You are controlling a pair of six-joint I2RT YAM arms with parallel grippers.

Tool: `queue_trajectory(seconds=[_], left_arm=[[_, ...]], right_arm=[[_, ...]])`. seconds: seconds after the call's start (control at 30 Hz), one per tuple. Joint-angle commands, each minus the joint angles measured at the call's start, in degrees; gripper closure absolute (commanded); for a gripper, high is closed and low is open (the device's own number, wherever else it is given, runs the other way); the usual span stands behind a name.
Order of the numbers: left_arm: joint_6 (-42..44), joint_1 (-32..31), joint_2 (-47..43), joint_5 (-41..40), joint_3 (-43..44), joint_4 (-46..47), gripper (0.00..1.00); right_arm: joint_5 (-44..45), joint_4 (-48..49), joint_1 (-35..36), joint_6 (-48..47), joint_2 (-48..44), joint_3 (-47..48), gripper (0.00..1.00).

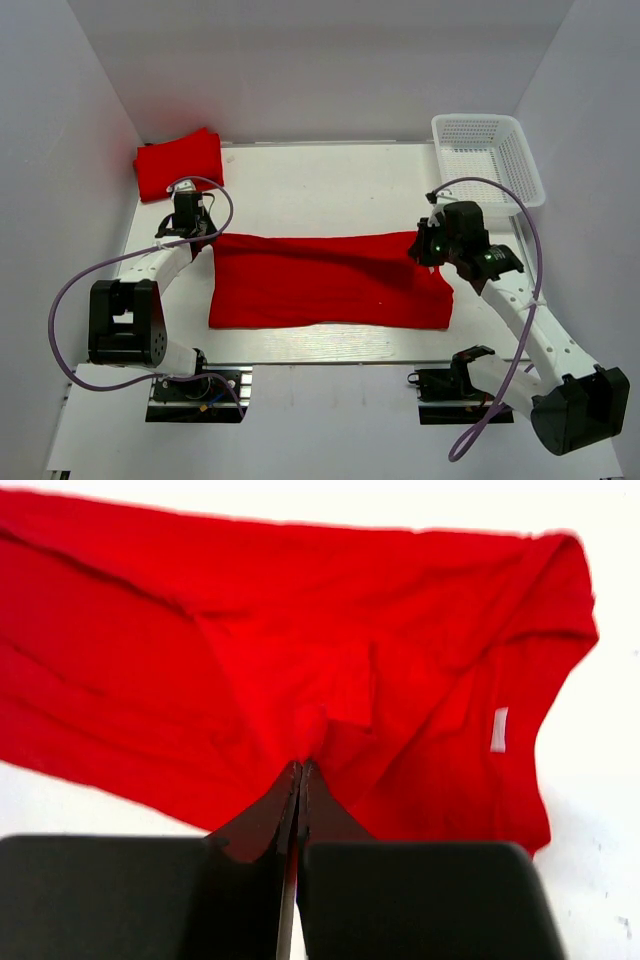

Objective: Fold and stack the t-shirts
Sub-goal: Fold the other side of the tshirt into a rectangle

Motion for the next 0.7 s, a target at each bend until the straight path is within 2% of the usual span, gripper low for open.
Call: queue_trajectory(seconds=[0.0, 0.4, 0.67], left_arm=[[-0.4, -0.13, -2.5, -2.0, -0.35, 0.98, 1.0], [-1.02, -0.13, -2.67, -0.59, -1.67, 1.78, 1.0], [-1.55, -0.13, -4.25, -0.59, -3.25, 1.78, 1.0]], right_arm=[[-1.84, -5.09, 0.2, -1.26, -2.16, 0.55, 1.0], [-1.66, -13.18, 0.2, -3.72, -4.01, 3.54, 1.0], [-7.46, -13.27, 0.38, -3.72, -3.66, 1.96, 1.0]])
